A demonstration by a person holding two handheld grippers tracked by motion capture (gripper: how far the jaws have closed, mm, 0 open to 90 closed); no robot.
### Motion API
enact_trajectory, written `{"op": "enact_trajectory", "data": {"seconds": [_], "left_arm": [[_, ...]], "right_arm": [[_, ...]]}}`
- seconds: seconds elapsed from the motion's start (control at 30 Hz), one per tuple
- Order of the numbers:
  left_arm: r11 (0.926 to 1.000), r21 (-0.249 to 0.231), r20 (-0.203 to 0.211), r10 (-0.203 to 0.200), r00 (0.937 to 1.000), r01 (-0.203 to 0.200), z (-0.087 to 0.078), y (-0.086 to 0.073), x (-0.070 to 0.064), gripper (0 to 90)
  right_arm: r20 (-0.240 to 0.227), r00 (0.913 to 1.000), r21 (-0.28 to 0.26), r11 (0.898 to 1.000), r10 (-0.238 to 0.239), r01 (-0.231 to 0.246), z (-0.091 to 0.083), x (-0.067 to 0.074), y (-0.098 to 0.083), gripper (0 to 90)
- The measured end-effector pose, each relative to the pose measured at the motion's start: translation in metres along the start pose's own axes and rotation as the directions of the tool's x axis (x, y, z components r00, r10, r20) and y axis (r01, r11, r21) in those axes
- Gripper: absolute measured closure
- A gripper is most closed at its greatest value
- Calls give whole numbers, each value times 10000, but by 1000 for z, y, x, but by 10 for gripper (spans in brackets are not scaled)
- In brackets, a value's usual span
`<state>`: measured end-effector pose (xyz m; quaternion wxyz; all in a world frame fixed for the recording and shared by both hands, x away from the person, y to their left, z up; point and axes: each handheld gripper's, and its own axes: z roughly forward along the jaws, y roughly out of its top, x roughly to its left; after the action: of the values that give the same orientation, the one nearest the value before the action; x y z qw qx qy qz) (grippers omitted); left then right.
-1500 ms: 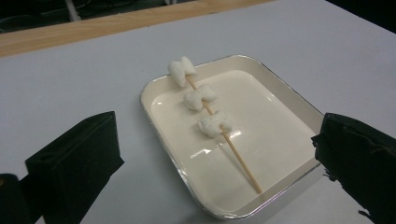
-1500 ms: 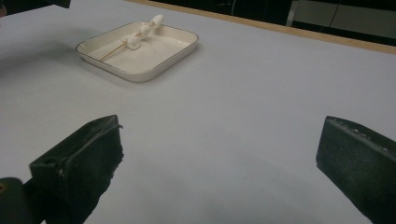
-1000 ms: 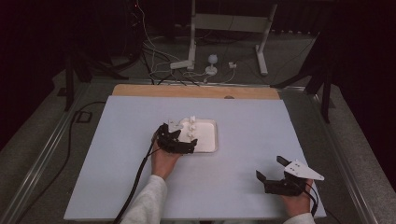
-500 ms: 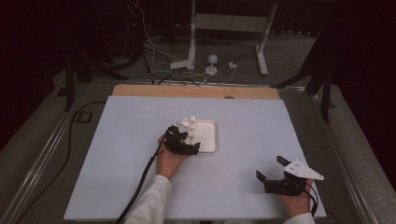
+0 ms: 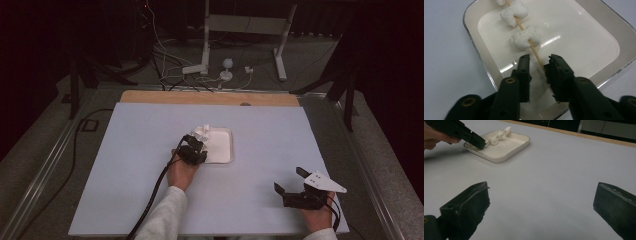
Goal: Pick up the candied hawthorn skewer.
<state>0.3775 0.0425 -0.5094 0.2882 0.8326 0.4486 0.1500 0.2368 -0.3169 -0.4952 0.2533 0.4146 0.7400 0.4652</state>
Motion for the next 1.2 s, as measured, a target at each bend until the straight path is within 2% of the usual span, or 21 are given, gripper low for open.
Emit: {"op": "enact_trajectory", "data": {"seconds": [0.23, 0.5, 0.7, 0.8, 0.97, 1.1, 1.2], "left_arm": [[9990, 239, -27, -373, 9993, 374, 1, 5, -1, 891], [9972, 365, 291, -662, 9974, 651, -1, 5, 1, 900], [9972, 273, 467, -710, 9964, 697, -16, 4, 2, 900], [9968, 428, 525, -701, 9962, 679, -19, 1, 3, 900], [9945, 808, 618, -716, 9955, 665, -15, -2, 7, 894], [9949, 804, 602, -653, 9960, 604, -16, -2, 8, 900], [9952, 631, 702, -791, 9944, 747, -19, -4, 10, 900]], "right_arm": [[-13, 10000, 60, 10000, -12, 12, 0, 0, 0, 2], [-11, 10000, 49, 10000, -13, 13, 0, -1, 0, 2], [3, 10000, 44, 10000, 3, -3, 0, -2, -1, 2], [1, 10000, 53, 10000, -14, 14, 0, -1, 0, 2], [-20, 10000, 98, 10000, -12, 13, 1, 0, 0, 2], [-11, 10000, 88, 10000, -15, 15, 1, -1, -1, 2], [-7, 10000, 76, 10000, 7, -7, 1, -1, -1, 2]]}}
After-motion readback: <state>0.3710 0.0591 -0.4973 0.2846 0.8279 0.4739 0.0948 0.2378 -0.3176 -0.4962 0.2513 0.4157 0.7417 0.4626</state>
